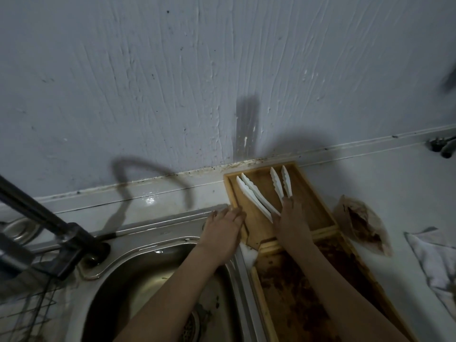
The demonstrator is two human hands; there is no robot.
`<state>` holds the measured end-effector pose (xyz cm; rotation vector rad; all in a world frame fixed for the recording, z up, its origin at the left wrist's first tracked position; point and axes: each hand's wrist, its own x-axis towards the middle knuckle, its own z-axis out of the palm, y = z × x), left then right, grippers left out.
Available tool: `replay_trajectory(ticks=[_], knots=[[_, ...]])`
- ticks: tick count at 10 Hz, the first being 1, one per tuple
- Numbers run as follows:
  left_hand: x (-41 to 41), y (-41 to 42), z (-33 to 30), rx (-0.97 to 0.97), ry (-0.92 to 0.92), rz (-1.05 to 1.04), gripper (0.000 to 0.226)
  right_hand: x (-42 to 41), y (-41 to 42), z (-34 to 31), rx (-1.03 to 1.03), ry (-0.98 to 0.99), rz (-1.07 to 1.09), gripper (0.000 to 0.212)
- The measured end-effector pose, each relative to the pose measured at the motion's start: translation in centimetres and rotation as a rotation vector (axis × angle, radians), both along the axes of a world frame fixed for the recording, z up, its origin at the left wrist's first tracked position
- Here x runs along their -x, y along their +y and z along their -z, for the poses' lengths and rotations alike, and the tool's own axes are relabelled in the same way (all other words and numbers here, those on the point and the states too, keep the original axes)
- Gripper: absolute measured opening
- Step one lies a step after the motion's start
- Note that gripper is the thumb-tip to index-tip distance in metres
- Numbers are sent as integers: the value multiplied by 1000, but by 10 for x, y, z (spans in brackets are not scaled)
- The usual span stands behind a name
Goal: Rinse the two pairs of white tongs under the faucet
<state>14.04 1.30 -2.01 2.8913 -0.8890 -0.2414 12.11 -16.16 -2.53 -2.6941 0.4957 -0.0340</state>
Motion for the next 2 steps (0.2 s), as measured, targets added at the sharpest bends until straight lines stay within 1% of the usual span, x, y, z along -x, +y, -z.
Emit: replay_trajectory(ticks=[1,2], knots=[[6,9,-17,-15,172,4,50,7,3,-12,-2,18,-22,57],[15,22,-42,121,396,30,28,15,1,-42,-135,135,-184,49]])
